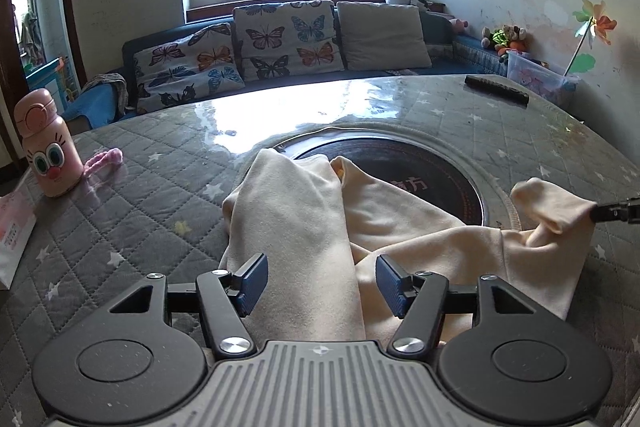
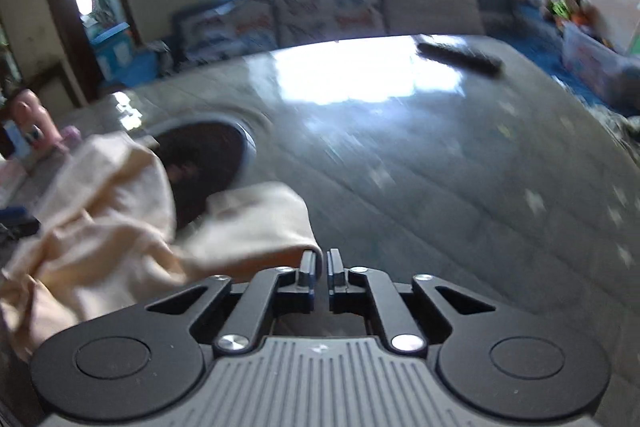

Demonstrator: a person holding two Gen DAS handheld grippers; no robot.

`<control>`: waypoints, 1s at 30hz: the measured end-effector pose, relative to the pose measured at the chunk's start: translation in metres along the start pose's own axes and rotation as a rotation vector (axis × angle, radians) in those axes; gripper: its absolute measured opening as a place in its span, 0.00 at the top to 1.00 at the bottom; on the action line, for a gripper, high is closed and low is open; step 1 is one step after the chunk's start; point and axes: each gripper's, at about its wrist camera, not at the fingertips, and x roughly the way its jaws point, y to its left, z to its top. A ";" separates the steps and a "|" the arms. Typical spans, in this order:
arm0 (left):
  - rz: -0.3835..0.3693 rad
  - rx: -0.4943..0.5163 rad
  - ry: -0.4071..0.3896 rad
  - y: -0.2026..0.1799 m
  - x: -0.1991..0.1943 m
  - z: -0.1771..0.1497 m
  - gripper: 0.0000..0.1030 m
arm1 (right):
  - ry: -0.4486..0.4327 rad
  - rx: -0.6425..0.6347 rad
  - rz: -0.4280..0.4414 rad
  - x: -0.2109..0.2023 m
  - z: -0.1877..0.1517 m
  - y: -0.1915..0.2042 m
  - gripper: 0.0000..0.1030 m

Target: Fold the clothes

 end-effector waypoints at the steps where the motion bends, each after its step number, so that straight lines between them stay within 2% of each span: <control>1: 0.002 0.002 -0.002 0.000 0.000 0.001 0.38 | 0.004 -0.010 -0.007 0.001 -0.002 -0.001 0.83; 4: 0.013 0.004 -0.006 0.000 -0.001 0.003 0.38 | -0.006 -0.076 -0.009 0.001 -0.003 0.004 0.68; 6: 0.018 0.007 -0.007 -0.001 0.001 0.006 0.37 | -0.011 -0.147 -0.015 0.004 -0.005 0.014 0.53; 9: 0.023 0.013 -0.007 -0.003 0.003 0.009 0.37 | -0.014 -0.248 -0.020 0.015 -0.007 0.031 0.50; 10: 0.024 0.017 -0.005 -0.004 0.005 0.011 0.37 | -0.018 -0.271 -0.019 0.018 -0.007 0.035 0.46; 14: 0.033 0.033 0.001 -0.008 0.014 0.017 0.37 | -0.071 -0.343 -0.027 0.026 -0.003 0.049 0.45; 17: 0.041 0.042 0.003 -0.010 0.022 0.023 0.37 | -0.119 -0.283 -0.013 0.022 0.008 0.042 0.45; 20: 0.049 0.064 0.000 -0.015 0.032 0.029 0.37 | -0.166 -0.193 -0.068 0.017 0.024 0.020 0.44; 24: 0.048 0.114 0.014 -0.026 0.053 0.038 0.37 | -0.157 -0.108 -0.138 0.020 0.028 -0.007 0.43; 27: 0.069 0.164 0.042 -0.035 0.076 0.041 0.38 | -0.138 -0.075 -0.137 0.023 0.025 -0.020 0.43; 30: 0.103 0.229 0.069 -0.041 0.096 0.040 0.44 | -0.126 -0.077 -0.110 0.026 0.023 -0.019 0.42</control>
